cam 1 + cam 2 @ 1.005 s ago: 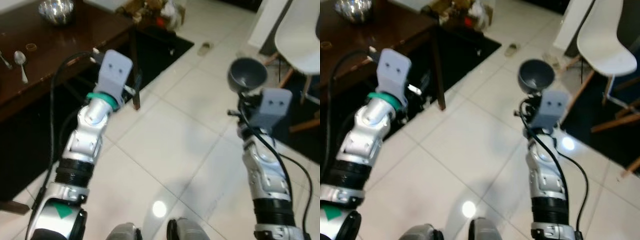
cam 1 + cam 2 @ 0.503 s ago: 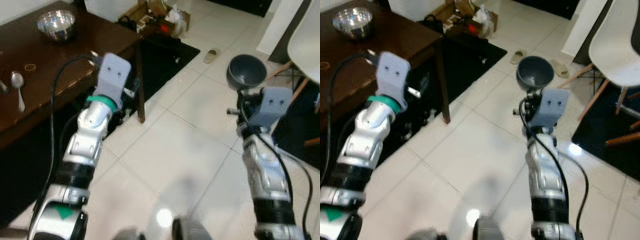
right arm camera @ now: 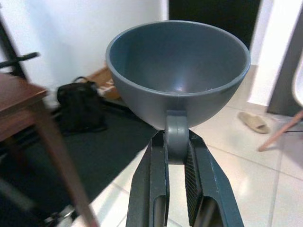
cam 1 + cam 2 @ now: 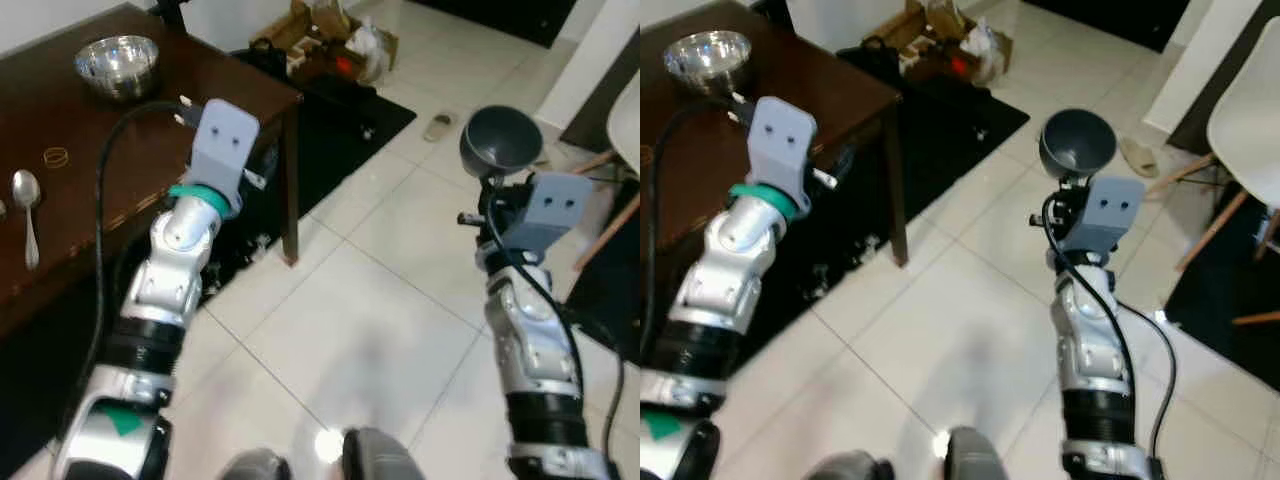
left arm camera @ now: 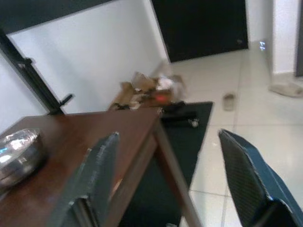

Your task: Setting the table

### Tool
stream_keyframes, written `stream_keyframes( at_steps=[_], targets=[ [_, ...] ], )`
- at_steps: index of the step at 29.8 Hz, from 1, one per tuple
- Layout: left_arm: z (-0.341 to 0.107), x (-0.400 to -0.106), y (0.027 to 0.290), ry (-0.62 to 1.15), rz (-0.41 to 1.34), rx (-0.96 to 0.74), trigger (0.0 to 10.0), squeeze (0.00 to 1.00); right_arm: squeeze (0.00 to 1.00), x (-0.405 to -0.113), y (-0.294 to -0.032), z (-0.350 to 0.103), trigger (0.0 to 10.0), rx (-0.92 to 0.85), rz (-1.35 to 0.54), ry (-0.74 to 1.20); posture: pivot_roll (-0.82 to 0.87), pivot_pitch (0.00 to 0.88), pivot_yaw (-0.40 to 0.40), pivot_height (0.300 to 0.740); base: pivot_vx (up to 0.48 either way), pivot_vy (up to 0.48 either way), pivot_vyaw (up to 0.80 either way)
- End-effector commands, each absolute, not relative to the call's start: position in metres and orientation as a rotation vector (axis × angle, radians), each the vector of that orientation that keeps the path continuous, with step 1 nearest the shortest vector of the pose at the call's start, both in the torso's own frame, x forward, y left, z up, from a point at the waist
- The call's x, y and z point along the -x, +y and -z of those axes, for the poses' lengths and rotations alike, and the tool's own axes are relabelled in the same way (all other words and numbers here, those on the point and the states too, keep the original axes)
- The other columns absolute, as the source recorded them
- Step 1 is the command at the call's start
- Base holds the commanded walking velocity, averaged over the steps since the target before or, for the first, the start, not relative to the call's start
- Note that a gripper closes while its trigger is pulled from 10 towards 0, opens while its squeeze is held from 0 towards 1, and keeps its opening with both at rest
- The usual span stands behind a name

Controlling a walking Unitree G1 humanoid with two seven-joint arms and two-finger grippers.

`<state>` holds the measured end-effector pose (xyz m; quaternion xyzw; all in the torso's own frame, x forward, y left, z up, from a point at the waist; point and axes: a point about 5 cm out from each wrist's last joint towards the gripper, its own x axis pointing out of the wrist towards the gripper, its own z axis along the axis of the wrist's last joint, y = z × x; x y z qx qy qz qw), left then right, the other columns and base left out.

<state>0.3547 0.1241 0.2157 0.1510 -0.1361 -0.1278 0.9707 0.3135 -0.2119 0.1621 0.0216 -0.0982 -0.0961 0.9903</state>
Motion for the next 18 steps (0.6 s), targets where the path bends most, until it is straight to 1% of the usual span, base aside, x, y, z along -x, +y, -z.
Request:
stream_keyframes(
  at_steps=[1,3,8,18],
  targets=[
    [-0.216,-0.353,0.129,-0.283,0.250,-0.317,10.0,0.00,0.00,-0.313,-0.212,-0.167,10.0,-0.057,0.205,-0.231,0.02,0.008,0.051,0.740,0.465,0.000,0.80],
    [-0.222,-0.351,0.127,-0.323,0.258,-0.312,10.0,0.00,0.00,-0.314,-0.215,-0.171,10.0,-0.059,0.220,-0.251,0.02,0.008,0.049,0.740,0.461,0.000,0.80],
    [-0.226,-0.348,0.122,-0.355,0.274,-0.315,10.0,0.00,0.00,-0.316,-0.218,-0.175,10.0,-0.056,0.239,-0.264,0.02,0.007,0.049,0.740,0.463,0.000,0.80],
    [-0.229,-0.348,0.120,-0.370,0.284,-0.315,10.0,0.00,0.00,-0.316,-0.226,-0.177,10.0,-0.055,0.266,-0.270,0.02,0.007,0.051,0.740,0.462,0.000,0.80]
  ],
)
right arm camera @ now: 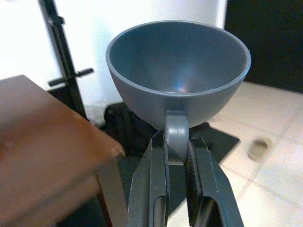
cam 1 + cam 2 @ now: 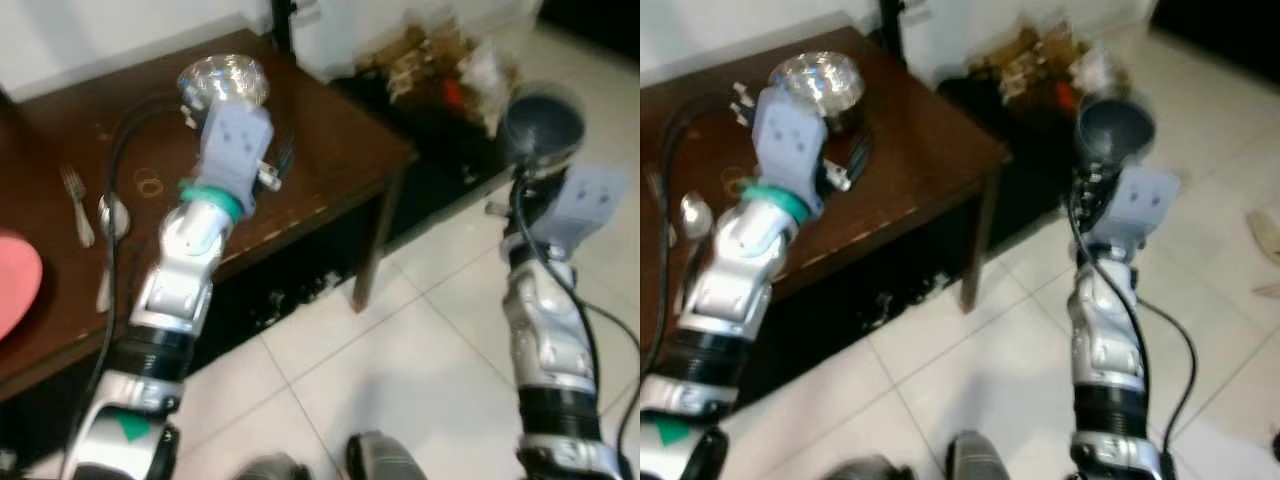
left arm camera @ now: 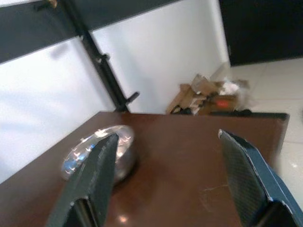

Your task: Setting the table

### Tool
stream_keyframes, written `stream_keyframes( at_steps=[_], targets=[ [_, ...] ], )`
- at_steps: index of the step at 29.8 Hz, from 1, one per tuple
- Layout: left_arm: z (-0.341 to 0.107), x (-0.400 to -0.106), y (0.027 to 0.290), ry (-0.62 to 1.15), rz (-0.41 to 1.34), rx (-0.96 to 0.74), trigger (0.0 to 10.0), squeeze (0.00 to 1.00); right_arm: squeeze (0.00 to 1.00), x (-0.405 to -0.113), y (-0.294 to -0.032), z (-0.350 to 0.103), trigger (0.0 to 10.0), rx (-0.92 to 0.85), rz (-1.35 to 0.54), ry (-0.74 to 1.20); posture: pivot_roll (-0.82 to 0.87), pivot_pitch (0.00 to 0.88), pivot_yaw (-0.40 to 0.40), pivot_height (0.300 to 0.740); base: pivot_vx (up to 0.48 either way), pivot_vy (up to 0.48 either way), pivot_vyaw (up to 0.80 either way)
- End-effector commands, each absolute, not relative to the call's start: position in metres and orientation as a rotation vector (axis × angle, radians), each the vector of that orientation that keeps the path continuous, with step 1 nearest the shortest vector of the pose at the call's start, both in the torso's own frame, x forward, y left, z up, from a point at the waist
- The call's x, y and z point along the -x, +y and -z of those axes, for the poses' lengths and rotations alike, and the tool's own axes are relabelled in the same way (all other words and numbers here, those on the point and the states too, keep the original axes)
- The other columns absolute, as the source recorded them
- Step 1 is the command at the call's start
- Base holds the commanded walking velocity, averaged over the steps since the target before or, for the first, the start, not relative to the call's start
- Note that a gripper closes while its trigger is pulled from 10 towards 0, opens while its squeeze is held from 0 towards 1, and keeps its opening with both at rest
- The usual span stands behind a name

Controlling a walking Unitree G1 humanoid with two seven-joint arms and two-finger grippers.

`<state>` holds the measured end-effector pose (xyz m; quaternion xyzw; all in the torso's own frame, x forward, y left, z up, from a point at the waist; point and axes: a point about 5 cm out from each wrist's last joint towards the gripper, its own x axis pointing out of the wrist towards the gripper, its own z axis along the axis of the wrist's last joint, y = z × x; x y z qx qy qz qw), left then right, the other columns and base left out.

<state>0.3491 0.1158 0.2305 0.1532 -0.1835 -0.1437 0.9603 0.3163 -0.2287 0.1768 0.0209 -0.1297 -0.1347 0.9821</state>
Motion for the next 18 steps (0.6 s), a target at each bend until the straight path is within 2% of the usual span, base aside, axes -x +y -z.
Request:
stream_keyframes(
  at_steps=[1,4,8,18],
  targets=[
    [-0.2291,-0.3481,0.1196,-0.371,0.284,-0.315,10.0,0.00,0.00,-0.3159,-0.2262,-0.1773,10.0,-0.064,0.266,-0.273,0.02,0.007,0.051,0.740,0.461,0.000,0.79],
    [-0.2291,-0.3479,0.1195,-0.372,0.285,-0.315,10.0,0.00,0.00,-0.3159,-0.2263,-0.1774,10.0,-0.071,0.266,-0.276,0.02,0.007,0.051,0.740,0.461,0.000,0.79],
    [-0.2300,-0.3470,0.1172,-0.377,0.298,-0.313,10.0,0.00,0.00,-0.3162,-0.2284,-0.1777,10.0,-0.088,0.269,-0.275,0.02,0.009,0.051,0.740,0.411,0.000,0.35],
    [-0.2269,-0.3458,0.1097,-0.352,0.356,-0.308,10.0,0.00,0.00,-0.3174,-0.2337,-0.1786,10.0,-0.084,0.283,-0.274,0.02,0.005,0.049,0.740,0.000,0.000,0.00]
  ],
)
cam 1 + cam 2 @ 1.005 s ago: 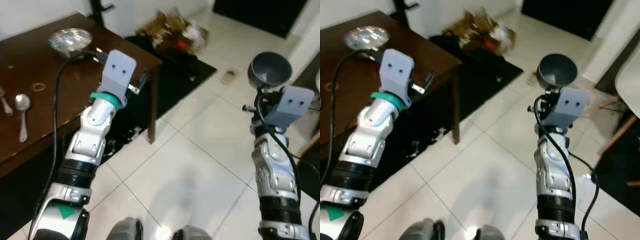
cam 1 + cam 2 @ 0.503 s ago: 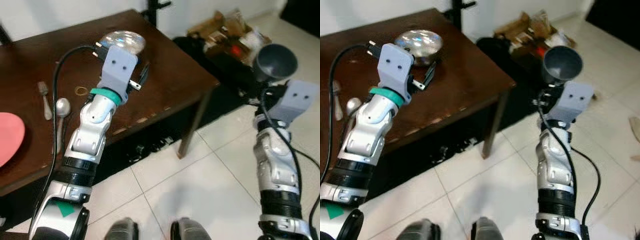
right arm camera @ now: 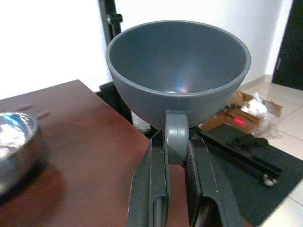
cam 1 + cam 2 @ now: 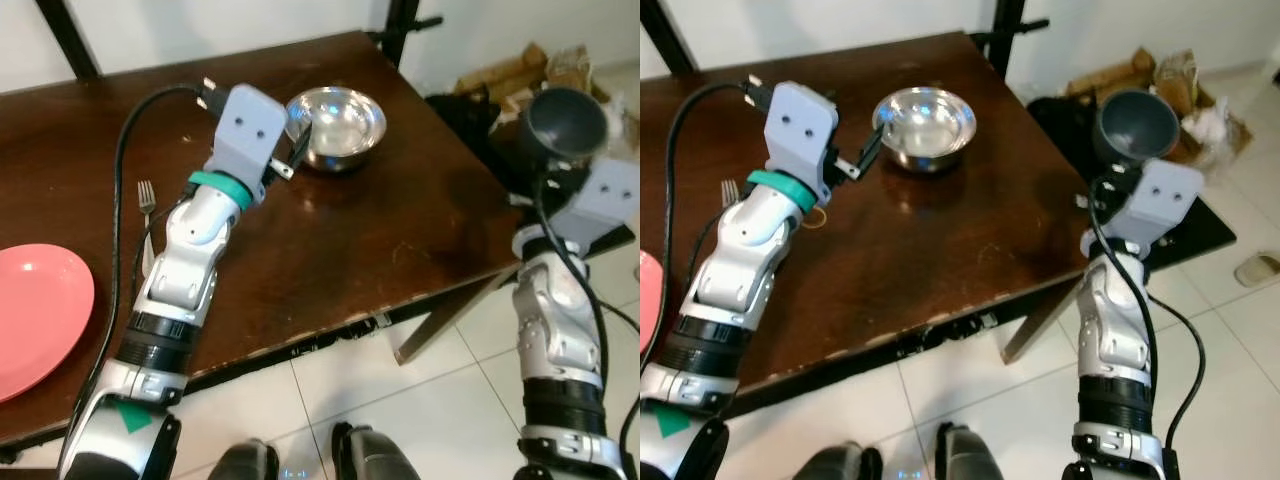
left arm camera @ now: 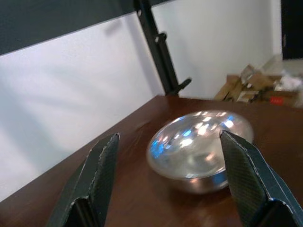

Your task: Setting the table

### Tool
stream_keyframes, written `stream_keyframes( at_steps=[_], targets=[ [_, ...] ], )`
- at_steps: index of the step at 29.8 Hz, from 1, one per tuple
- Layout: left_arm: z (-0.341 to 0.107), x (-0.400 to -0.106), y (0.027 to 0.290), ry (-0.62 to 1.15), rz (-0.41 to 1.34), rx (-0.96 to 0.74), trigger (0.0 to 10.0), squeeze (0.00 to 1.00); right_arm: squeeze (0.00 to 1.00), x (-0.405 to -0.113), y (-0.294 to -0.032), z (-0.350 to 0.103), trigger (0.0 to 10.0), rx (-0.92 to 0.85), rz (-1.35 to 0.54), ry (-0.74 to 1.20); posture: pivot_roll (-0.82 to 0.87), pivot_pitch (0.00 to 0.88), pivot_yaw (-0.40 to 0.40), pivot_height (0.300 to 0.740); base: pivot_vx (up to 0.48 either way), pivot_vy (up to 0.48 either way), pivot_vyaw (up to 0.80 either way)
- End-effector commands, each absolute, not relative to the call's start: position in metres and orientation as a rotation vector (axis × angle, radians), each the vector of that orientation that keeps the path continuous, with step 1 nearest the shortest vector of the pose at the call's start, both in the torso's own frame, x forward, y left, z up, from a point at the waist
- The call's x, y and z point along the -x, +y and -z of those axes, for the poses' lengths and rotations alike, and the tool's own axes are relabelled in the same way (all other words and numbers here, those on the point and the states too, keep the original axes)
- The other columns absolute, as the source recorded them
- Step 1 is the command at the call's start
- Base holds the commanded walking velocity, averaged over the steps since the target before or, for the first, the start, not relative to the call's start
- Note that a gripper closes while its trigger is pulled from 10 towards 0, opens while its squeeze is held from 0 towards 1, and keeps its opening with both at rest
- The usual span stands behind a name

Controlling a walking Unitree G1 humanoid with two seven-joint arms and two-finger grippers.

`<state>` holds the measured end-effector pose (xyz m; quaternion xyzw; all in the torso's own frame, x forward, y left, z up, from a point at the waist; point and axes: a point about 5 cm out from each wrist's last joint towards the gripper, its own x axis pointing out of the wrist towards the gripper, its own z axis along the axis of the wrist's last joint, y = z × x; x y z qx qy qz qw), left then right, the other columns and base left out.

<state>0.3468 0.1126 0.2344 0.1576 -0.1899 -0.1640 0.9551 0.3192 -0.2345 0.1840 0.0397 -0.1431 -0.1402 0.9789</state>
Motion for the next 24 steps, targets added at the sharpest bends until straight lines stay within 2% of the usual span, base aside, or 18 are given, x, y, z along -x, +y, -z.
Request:
stream_keyframes(
  at_steps=[1,17,24],
  targets=[
    [-0.227,-0.346,0.110,-0.352,0.356,-0.308,10.0,0.00,0.00,-0.317,-0.234,-0.179,10.0,-0.084,0.283,-0.274,0.02,0.005,0.049,0.740,0.000,0.000,0.00],
    [-0.223,-0.347,0.110,-0.289,0.366,-0.328,10.0,0.00,0.00,-0.328,-0.219,-0.168,10.0,-0.022,0.167,-0.180,0.04,0.004,0.031,0.740,0.000,0.000,0.00],
    [-0.231,-0.344,0.109,-0.234,0.589,-0.327,10.0,0.00,0.00,-0.343,-0.207,-0.155,10.0,-0.009,0.057,-0.054,0.07,0.046,0.033,0.740,0.000,0.000,0.00]
  ],
)
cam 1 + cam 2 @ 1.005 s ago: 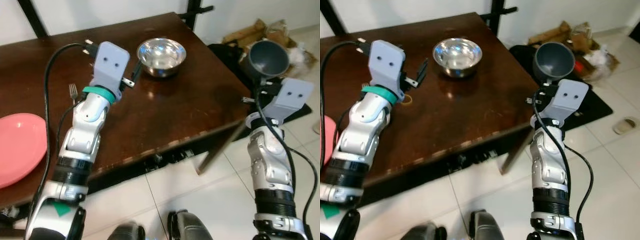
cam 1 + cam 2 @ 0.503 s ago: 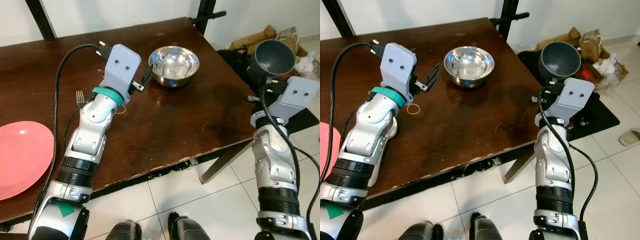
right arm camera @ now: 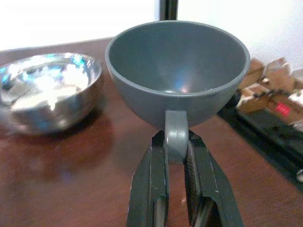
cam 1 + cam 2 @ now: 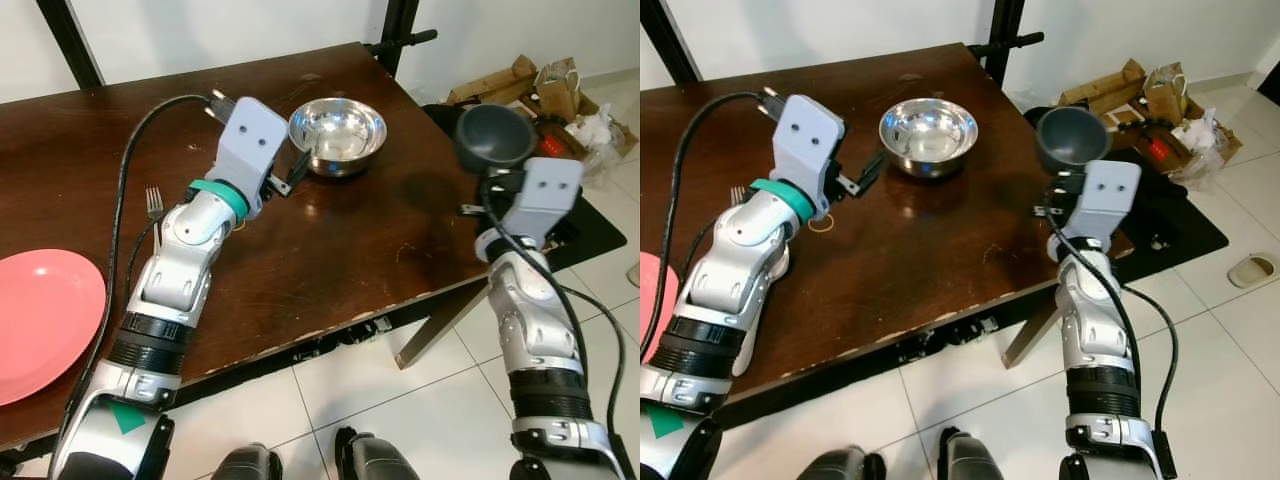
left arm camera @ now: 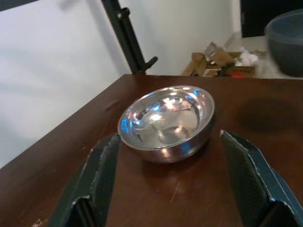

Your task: Setting the table

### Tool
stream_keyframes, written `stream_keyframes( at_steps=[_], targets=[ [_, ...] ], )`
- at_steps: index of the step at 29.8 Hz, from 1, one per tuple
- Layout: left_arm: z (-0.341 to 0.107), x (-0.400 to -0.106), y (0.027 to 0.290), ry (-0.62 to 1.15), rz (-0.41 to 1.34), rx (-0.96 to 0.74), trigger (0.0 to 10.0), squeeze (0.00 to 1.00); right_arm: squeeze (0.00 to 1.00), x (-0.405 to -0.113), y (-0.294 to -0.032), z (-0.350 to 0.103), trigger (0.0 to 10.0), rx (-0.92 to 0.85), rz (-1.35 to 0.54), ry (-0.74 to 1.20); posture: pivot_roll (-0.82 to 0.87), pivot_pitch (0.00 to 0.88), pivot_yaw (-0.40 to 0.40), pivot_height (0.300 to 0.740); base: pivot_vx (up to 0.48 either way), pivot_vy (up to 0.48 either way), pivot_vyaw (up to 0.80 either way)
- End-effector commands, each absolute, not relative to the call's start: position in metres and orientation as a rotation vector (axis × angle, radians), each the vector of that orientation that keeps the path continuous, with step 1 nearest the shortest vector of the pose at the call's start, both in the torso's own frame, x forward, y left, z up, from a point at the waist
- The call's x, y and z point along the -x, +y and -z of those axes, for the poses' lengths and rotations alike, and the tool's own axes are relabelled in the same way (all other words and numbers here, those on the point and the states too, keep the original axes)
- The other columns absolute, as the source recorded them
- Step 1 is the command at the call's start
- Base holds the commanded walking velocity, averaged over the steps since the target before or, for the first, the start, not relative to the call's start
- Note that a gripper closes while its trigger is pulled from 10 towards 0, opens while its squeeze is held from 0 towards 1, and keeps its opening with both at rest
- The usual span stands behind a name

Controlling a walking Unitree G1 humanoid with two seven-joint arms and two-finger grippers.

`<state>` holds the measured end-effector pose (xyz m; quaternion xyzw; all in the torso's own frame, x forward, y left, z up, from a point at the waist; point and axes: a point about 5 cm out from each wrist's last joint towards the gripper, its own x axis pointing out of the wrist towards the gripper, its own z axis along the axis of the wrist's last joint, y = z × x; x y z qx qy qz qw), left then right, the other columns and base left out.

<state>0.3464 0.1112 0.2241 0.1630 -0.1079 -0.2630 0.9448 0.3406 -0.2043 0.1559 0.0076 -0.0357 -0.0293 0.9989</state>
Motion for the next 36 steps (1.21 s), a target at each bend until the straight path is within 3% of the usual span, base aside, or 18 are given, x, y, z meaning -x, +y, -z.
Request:
stream_keyframes(
  at_steps=[1,15,21,27,28,30,31,36],
  targets=[
    [-0.240,-0.339,0.112,-0.249,0.657,-0.326,10.0,0.00,0.00,-0.351,-0.209,-0.156,10.0,-0.007,0.067,-0.046,0.08,0.059,0.037,0.740,0.000,0.000,0.00],
    [-0.279,-0.305,0.132,-0.305,0.835,-0.240,10.0,0.00,0.00,-0.375,-0.220,-0.151,10.0,-0.032,0.133,0.029,0.18,0.098,0.040,0.740,0.000,0.000,0.00],
    [-0.255,-0.286,0.128,-0.167,0.981,-0.194,10.0,0.00,0.00,-0.377,-0.213,-0.142,10.0,-0.046,0.093,0.032,0.22,0.115,0.049,0.740,0.000,0.000,0.00],
    [-0.246,-0.282,0.125,-0.119,1.000,-0.189,10.0,0.00,0.02,-0.376,-0.211,-0.136,10.0,-0.022,0.087,0.031,0.23,0.134,0.055,0.740,0.000,0.000,0.00],
    [-0.246,-0.281,0.125,-0.115,0.996,-0.186,10.0,0.00,0.74,-0.376,-0.211,-0.134,10.0,-0.012,0.091,0.033,0.24,0.134,0.054,0.740,0.000,0.000,0.00],
    [-0.246,-0.281,0.125,-0.115,0.996,-0.186,10.0,0.00,0.74,-0.376,-0.211,-0.134,10.0,-0.012,0.091,0.033,0.24,0.134,0.054,0.740,0.000,0.000,0.00],
    [-0.247,-0.280,0.126,-0.109,0.991,-0.179,10.0,0.00,1.00,-0.376,-0.211,-0.134,10.0,0.000,0.099,0.031,0.23,0.132,0.055,0.740,0.000,0.000,0.00],
    [-0.249,-0.279,0.126,-0.097,0.978,-0.165,10.0,0.00,1.00,-0.377,-0.215,-0.137,10.0,0.023,0.124,0.009,0.22,0.128,0.055,0.740,0.000,0.000,0.00]
  ],
)
